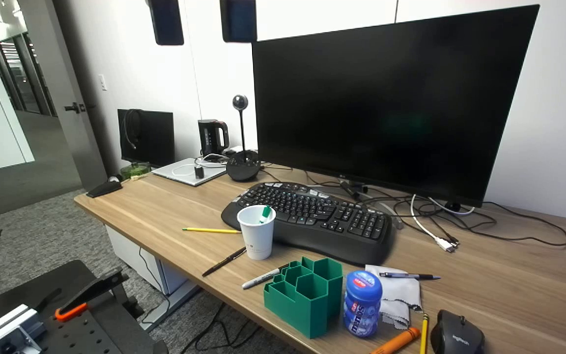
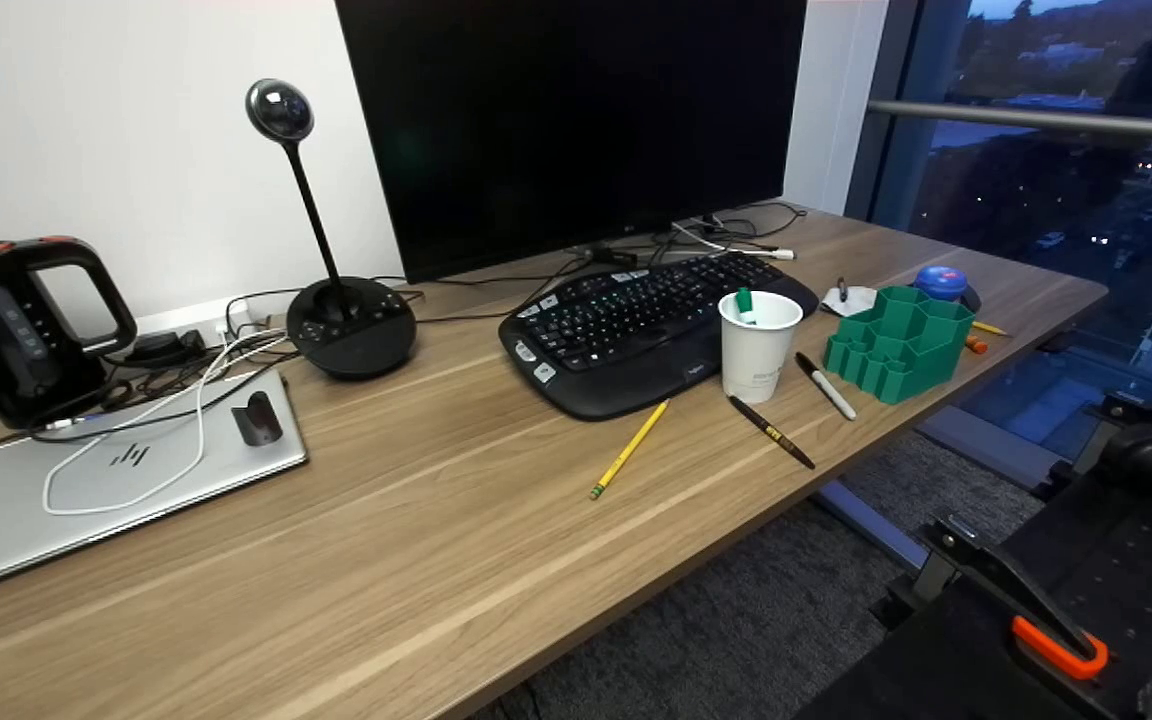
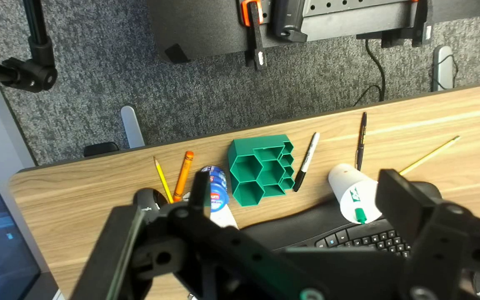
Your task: Move the right marker to the right
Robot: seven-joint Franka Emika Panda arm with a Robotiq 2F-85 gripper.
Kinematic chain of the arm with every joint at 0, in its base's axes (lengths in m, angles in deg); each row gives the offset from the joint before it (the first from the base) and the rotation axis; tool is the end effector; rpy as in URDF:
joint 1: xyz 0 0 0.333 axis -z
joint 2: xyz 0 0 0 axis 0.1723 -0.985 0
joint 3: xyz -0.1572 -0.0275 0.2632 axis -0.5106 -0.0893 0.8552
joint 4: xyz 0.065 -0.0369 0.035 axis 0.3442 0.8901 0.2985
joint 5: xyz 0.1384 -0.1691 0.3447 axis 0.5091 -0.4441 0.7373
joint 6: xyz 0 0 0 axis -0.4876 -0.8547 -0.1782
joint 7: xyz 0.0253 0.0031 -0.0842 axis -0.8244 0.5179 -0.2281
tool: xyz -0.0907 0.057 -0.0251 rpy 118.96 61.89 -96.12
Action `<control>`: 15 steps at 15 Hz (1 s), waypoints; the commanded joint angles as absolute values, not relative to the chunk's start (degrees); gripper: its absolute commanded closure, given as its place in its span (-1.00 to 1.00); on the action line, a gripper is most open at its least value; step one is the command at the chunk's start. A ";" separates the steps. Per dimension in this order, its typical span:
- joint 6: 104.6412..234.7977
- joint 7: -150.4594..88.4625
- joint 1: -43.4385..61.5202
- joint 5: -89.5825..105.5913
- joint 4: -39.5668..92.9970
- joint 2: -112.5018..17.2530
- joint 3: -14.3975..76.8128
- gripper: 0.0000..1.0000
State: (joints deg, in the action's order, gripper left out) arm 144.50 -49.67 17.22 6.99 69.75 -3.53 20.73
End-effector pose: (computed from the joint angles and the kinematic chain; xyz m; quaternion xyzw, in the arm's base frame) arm 0.3946 -0.1691 0.4854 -0.9988 0.0421 -0.0147 0.0222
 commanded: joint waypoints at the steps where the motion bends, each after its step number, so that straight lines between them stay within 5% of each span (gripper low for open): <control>1: 144.37 -49.92 17.83 7.27 69.62 -3.64 21.24 -1.00; 9: 148.72 -44.90 16.43 5.56 72.70 -6.34 26.33 -1.00; 15: 163.89 -32.23 13.95 7.46 76.63 -16.82 33.12 -1.00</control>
State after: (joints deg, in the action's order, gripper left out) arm 158.42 -37.73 14.85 6.82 76.89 -11.05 31.09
